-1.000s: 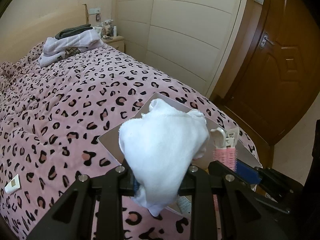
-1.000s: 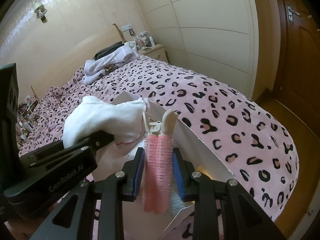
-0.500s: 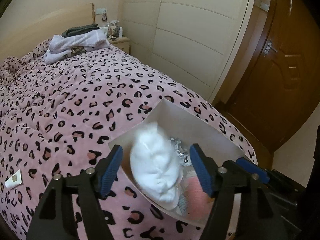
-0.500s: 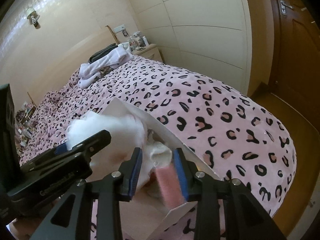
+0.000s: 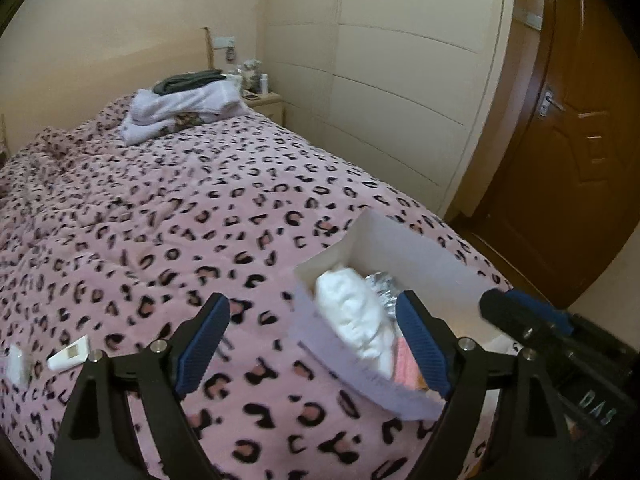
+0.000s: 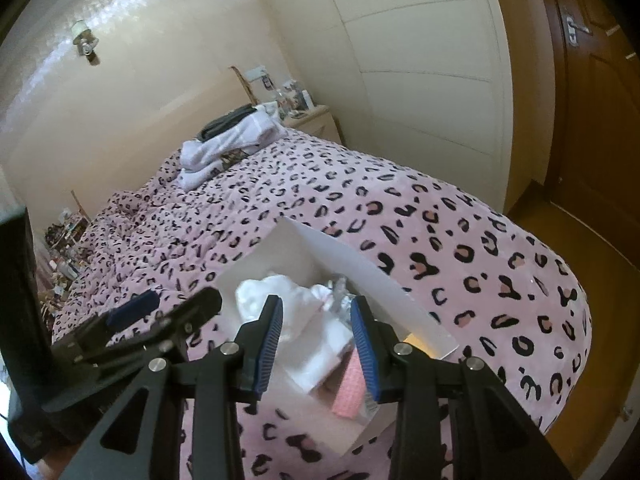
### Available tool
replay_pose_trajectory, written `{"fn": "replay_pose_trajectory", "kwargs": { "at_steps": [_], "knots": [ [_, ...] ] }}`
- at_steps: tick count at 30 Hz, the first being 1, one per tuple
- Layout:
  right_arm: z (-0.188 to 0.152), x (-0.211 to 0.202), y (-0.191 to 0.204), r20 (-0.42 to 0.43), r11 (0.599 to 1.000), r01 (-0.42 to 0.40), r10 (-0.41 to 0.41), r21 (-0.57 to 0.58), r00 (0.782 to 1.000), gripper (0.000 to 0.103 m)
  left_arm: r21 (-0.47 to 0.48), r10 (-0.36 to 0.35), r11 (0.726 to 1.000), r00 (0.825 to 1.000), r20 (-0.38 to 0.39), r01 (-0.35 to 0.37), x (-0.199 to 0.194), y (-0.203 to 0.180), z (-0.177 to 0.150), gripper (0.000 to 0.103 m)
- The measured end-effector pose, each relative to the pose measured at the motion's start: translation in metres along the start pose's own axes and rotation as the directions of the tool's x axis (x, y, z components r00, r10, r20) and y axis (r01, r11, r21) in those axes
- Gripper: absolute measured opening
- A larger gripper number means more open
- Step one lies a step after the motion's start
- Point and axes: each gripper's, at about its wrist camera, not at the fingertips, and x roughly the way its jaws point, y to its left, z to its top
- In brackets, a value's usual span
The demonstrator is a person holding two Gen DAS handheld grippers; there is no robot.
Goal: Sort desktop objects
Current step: 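Withdraw both open tools from the bag toward the swab box and cream tube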
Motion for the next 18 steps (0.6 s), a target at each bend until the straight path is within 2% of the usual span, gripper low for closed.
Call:
{"fn": "replay_pose_trajectory", "kwargs": {
  "at_steps": [6, 11, 18],
  "knots": [
    [-0.019, -0.013, 0.027, -0.007, 0.999, -0.020, 0.020, -0.041, 1.000, 0.038, -0.018, 0.046, 0.999, 0.999, -0.001, -0.046, -0.031, 0.025, -0.033, 0.086],
    [-0.050, -0.013, 0.053, -0.044, 0.997, -0.041, 0.038, -0.071, 0.998, 0.037, -0.079, 0.096, 0.992, 0.995, -0.020, -0.098, -0.053, 0.060, -0.067, 0.086],
    [-0.091, -0.001, 0.087, -0.120, 0.992, -0.093, 0.082, -0.089, 0.989, 0.037, -0.130, 0.195, 0.972, 0.980, -0.036, -0.198, -0.086, 0.105, -0.111, 0.086]
  ]
}}
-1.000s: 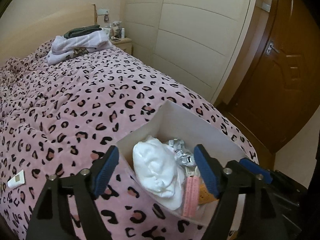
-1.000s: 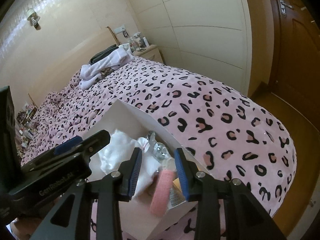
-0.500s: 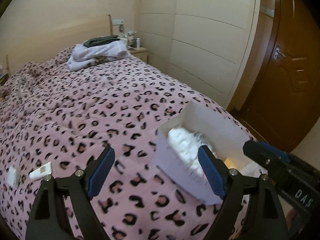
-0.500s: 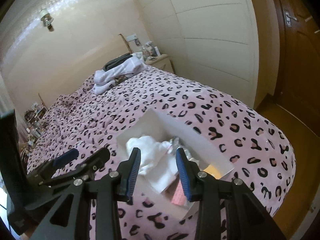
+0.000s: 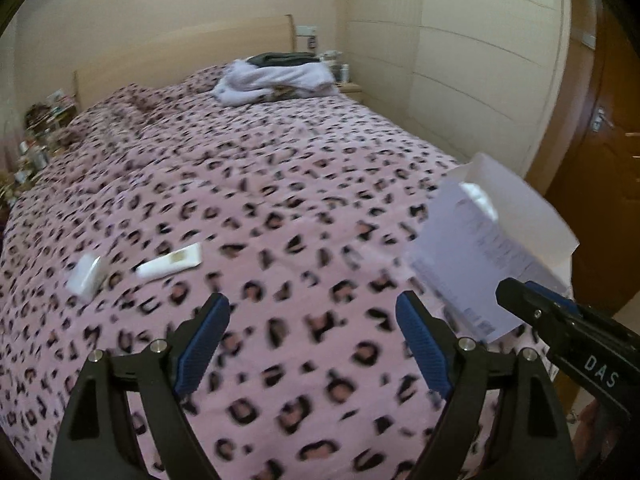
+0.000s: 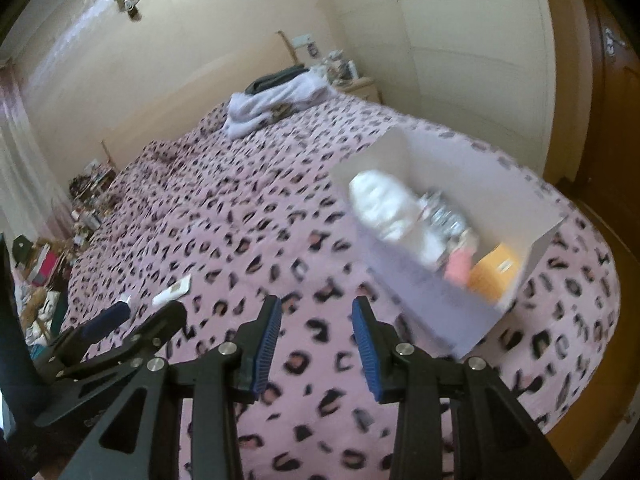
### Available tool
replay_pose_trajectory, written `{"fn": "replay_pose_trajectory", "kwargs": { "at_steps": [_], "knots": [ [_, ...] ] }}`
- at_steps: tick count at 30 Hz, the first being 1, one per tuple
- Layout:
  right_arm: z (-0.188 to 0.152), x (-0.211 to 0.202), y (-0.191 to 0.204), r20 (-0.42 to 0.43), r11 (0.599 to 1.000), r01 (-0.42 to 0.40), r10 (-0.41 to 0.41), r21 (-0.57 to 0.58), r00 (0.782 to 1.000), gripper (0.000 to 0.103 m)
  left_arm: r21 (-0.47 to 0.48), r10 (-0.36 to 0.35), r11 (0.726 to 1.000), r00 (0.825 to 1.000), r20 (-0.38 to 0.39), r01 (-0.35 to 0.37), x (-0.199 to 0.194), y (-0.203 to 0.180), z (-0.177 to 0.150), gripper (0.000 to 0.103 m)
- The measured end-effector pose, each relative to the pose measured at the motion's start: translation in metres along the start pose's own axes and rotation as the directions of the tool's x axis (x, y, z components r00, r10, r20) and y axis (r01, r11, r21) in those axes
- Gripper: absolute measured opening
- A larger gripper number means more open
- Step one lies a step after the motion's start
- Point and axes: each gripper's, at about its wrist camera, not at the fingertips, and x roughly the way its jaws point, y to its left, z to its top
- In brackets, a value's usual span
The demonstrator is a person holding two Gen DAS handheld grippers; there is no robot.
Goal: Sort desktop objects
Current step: 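Withdraw both open tools from the bag toward the swab box and cream tube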
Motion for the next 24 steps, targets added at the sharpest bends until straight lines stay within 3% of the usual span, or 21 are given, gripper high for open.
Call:
{"fn": "replay_pose_trajectory", "kwargs": {
  "at_steps": [10, 24],
  "knots": [
    [-0.036, 0.016, 0.063, -0.078, 0.995, -0.077, 0.071, -0.067, 0.994, 0.037, -0.097, 0.066, 0.993, 0.998, -0.021, -0.067, -0.021, 0.071, -0.031, 0.086],
    [-0.059, 0.026, 0.161, -0.131, 0.971, -0.168, 0.147, -0.171, 0.980, 0.038, -0.204, 0.161, 0.965, 0.986, -0.038, -0.165, -0.049, 0.162, -0.062, 0.086]
  ]
}}
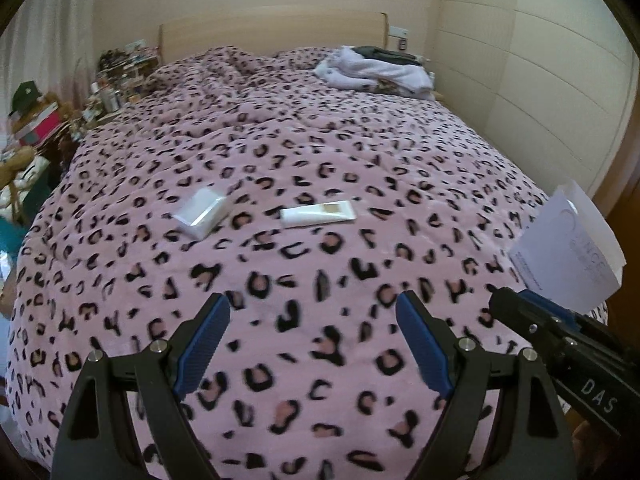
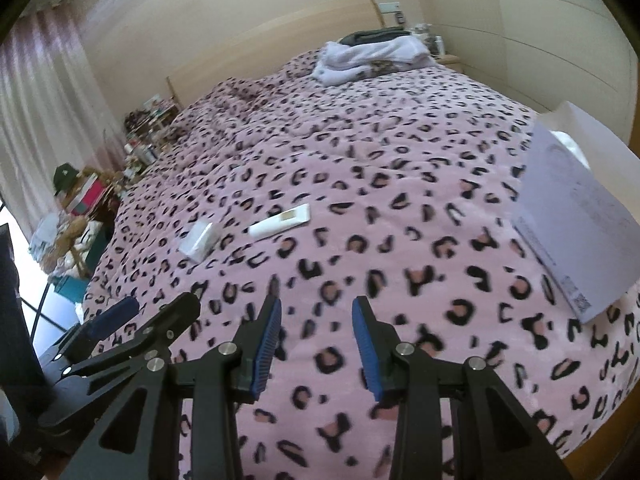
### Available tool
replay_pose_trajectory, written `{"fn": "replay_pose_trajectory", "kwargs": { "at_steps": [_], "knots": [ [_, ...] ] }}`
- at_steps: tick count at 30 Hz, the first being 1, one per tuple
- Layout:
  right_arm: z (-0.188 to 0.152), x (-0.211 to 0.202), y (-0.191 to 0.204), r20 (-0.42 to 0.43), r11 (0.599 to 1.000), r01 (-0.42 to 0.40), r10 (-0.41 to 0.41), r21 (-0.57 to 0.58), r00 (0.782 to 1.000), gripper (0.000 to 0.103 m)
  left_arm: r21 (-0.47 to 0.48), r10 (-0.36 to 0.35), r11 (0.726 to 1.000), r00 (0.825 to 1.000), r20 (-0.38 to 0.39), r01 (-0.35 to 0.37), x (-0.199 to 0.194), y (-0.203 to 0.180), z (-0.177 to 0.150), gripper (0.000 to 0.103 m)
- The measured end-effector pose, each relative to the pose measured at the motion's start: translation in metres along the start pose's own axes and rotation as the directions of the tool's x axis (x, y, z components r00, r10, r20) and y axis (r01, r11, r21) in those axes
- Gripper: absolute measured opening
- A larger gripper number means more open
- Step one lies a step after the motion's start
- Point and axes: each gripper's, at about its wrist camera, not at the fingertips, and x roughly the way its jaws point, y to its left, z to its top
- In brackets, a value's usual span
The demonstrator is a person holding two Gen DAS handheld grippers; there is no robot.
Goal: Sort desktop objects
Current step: 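Withdraw both open tools from the bag toward the swab box and cream tube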
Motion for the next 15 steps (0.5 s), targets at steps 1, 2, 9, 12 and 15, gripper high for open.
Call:
{"fn": "replay_pose_trajectory", "kwargs": {
  "at_steps": [1, 2, 9, 12, 15],
  "knots": [
    [0.000, 0.002, 0.006, -0.003, 1.000, -0.004, 0.004, -0.006, 1.000, 0.038, -0.008, 0.006, 1.000, 1.000, -0.001, -0.006, -0.001, 0.007, -0.001, 0.086],
    [-0.001, 0.004, 0.012, -0.006, 1.000, -0.010, 0.010, -0.013, 1.000, 0.038, -0.017, 0.012, 1.000, 1.000, -0.003, -0.012, -0.001, 0.015, -0.002, 0.086],
    [-0.005, 0.018, 0.048, -0.030, 0.998, -0.039, 0.037, -0.054, 0.999, 0.037, -0.064, 0.051, 0.997, 0.999, -0.010, -0.051, -0.004, 0.054, -0.009, 0.086],
    [-0.007, 0.025, 0.061, -0.040, 0.997, -0.054, 0.052, -0.062, 0.998, 0.037, -0.075, 0.068, 0.995, 0.998, -0.011, -0.068, -0.005, 0.067, -0.012, 0.086],
    [-0.009, 0.032, 0.072, -0.051, 0.995, -0.069, 0.065, -0.073, 0.997, 0.037, -0.091, 0.082, 0.992, 0.997, -0.008, -0.083, -0.007, 0.081, -0.014, 0.086]
  ]
}}
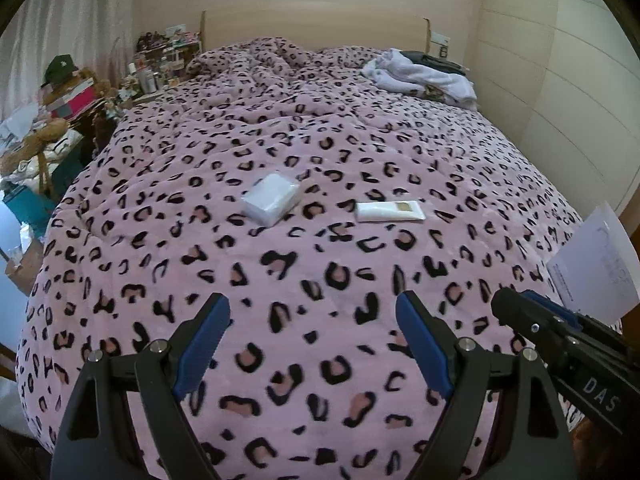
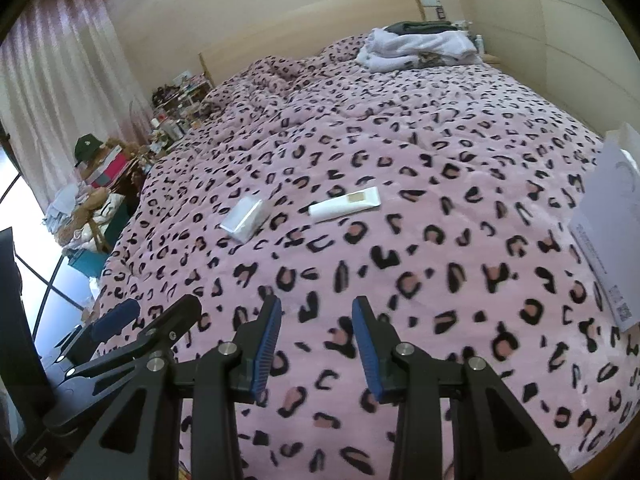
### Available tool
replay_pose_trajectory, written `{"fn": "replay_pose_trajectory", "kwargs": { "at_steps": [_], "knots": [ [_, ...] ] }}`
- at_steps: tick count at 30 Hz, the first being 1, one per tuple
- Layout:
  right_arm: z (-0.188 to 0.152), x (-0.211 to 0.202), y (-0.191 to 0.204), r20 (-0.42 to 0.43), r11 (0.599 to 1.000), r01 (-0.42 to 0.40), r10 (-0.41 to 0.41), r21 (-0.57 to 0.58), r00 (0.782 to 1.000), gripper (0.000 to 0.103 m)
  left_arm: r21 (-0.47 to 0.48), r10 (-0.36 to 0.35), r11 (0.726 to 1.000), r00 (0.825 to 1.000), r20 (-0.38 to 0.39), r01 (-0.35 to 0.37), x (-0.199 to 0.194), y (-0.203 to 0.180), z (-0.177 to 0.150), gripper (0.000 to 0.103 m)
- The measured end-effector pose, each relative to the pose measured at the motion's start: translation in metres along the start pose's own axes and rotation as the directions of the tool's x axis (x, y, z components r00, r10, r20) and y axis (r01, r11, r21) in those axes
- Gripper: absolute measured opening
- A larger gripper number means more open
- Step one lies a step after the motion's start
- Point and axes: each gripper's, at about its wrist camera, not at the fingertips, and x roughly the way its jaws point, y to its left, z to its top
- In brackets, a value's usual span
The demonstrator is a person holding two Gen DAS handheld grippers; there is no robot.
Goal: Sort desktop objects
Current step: 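Withdraw both open tools from the bag toward the swab box and cream tube, then grasp clear swab box with left tool while right tool grasps white cream tube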
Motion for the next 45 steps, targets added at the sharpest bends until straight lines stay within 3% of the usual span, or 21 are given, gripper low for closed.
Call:
{"fn": "replay_pose_trajectory", "kwargs": {
  "at_steps": [12, 16, 23, 27, 30, 37, 45],
  "knots": [
    [0.007, 0.048, 0.011, -0.046, 1.000, -0.027, 0.027, 0.012, 0.999, 0.038, -0.024, 0.035, 0.999, 0.999, 0.009, -0.035, 0.040, 0.058, 0.020, 0.088],
    [0.024, 0.069, -0.011, -0.049, 0.994, -0.033, 0.038, 0.101, 0.998, 0.044, 0.006, 0.032, 0.999, 0.999, 0.006, -0.032, 0.073, 0.077, 0.041, 0.093],
    [0.071, 0.120, -0.047, -0.055, 0.970, -0.040, 0.055, 0.238, 0.997, 0.044, 0.062, 0.011, 0.998, 0.999, 0.031, -0.013, 0.137, 0.080, 0.085, 0.100],
    [0.086, 0.168, -0.067, -0.132, 0.929, -0.040, 0.094, 0.367, 0.987, 0.044, 0.136, 0.044, 0.990, 0.999, 0.032, -0.048, 0.181, 0.071, 0.101, 0.100],
    [0.087, 0.196, -0.071, -0.153, 0.890, -0.066, 0.150, 0.450, 0.977, 0.044, 0.170, 0.025, 0.985, 0.999, 0.025, -0.029, 0.207, 0.065, 0.107, 0.100],
    [0.089, 0.233, -0.069, -0.095, 0.809, -0.086, 0.172, 0.581, 0.981, 0.045, 0.226, 0.000, 0.974, 1.000, 0.015, -0.004, 0.243, 0.054, 0.109, 0.100],
    [0.091, 0.275, -0.071, -0.142, 0.776, -0.027, 0.149, 0.630, 0.979, 0.048, 0.241, -0.011, 0.970, 0.996, -0.091, 0.032, 0.294, 0.053, 0.103, 0.100]
  ]
}}
